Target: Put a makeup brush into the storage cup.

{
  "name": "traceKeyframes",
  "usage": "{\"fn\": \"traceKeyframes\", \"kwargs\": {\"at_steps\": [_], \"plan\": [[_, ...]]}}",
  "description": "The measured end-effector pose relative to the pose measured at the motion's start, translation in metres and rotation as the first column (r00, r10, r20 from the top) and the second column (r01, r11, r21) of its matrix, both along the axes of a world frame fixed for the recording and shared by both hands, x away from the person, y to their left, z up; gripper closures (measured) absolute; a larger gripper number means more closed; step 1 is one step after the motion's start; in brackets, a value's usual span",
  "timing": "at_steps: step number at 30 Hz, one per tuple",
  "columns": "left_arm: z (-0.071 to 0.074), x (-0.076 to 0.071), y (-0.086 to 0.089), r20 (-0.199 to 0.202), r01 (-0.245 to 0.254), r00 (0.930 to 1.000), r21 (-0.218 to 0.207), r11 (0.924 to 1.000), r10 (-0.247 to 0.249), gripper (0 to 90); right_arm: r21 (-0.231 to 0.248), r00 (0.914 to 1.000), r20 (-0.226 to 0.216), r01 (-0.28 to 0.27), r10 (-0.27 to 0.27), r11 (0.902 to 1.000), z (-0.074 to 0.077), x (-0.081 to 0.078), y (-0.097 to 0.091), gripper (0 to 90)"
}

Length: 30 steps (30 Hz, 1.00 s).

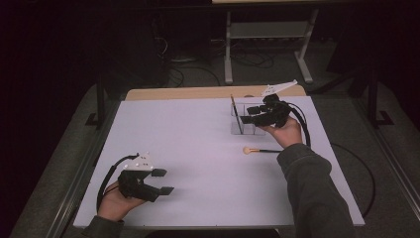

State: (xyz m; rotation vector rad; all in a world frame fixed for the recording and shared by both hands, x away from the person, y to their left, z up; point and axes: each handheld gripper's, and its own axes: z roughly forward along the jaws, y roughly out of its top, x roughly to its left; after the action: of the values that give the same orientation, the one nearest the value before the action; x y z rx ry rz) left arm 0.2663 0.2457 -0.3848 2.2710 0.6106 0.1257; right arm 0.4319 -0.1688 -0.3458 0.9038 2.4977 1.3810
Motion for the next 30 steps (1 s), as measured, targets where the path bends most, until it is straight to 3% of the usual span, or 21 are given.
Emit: {"fn": "traceKeyframes", "kwargs": {"at_steps": [30], "plan": [[0.001, 0.001, 0.003, 0.002, 0.001, 1.0000, -0.006, 1.0000, -0.001, 32.9, -0.050, 0.9990, 0.004, -0.043, 0.044, 0.9978, 0.007, -0.023, -0.010, 42.4]]}}
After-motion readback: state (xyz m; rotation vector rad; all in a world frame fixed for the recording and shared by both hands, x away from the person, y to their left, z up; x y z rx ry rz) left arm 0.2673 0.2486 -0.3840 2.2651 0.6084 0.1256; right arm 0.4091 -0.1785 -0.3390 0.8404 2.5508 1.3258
